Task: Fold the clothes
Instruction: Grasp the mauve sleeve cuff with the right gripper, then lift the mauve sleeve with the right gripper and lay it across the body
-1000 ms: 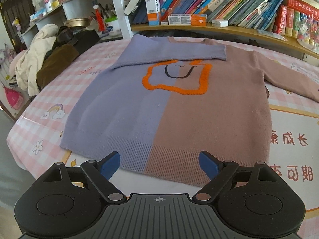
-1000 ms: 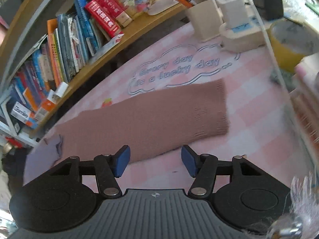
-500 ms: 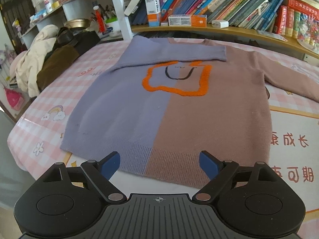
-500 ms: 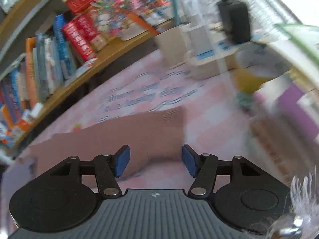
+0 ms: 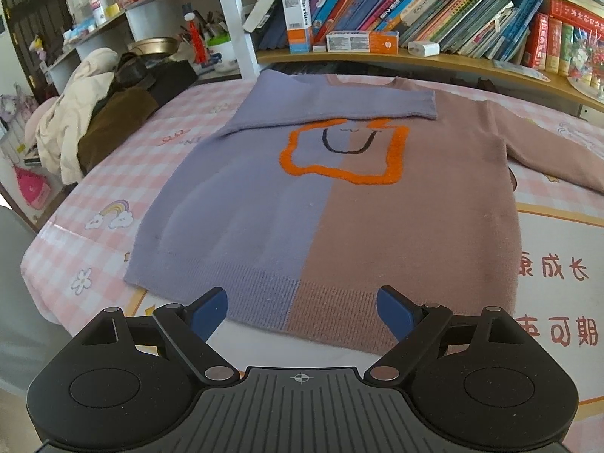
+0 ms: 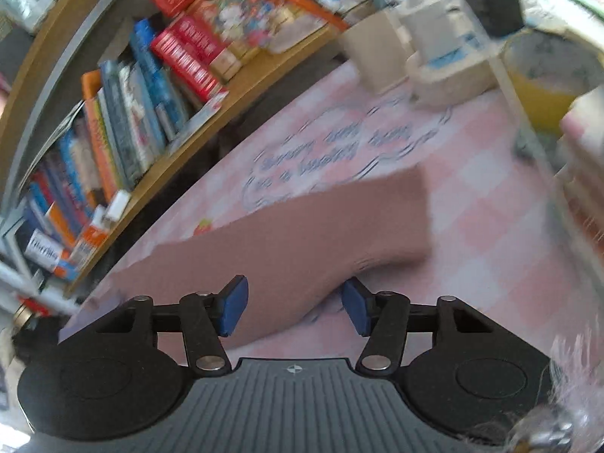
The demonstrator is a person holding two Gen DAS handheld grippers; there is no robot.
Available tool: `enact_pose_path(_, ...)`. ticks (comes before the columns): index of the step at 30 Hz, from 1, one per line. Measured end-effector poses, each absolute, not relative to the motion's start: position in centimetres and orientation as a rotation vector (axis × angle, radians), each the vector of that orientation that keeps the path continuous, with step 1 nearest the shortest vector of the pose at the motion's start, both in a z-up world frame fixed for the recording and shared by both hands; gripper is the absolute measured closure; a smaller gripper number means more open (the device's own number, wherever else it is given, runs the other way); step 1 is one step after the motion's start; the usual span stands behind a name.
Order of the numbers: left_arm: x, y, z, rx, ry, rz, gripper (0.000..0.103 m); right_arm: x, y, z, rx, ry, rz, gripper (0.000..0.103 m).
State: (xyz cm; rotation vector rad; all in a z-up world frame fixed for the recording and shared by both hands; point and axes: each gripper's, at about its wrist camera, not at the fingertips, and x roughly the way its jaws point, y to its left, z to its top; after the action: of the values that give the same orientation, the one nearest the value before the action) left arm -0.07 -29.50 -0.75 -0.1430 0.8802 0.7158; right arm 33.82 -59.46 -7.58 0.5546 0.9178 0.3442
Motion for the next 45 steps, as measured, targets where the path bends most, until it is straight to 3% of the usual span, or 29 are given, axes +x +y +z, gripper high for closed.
enact_pose_path(6,-0.3,-29.4,-0.7,-0.155,0.877,0.727,0.014,34.8,-61.4,-7.7,0.562,0.914,0.274,0.061)
enact_pose_path(9,-0.4,-29.4,-0.7,-0.156,0.875,0.722,0.014,34.8,-61.7,-7.9,0.565,0.922,0.251,0.073)
enact_pose_path(11,-0.4,-29.5,-0.7,-0.155,0.874,0.717,0.014,34.9,-61.9,-8.1,0.572,0.935,0.243,0.093)
enact_pose_path(12,-0.4,-29.5,-0.7,-0.154,0.872,0.717,0.014,34.9,-61.9,-8.2,0.583,0.935,0.25,0.097)
enact_pose_path(28,-1.0,-27.4,-0.4,-0.151,0.803,0.644,0.014,32.6,-56.5,-0.3,0.581,0.761,0.464,0.098)
enact_pose_path(45,-6.3,-16.0,1.3,-0.118,0.626,0.473,0.014,27.5,-35.9,7.8,0.454,0.643,0.606,0.098)
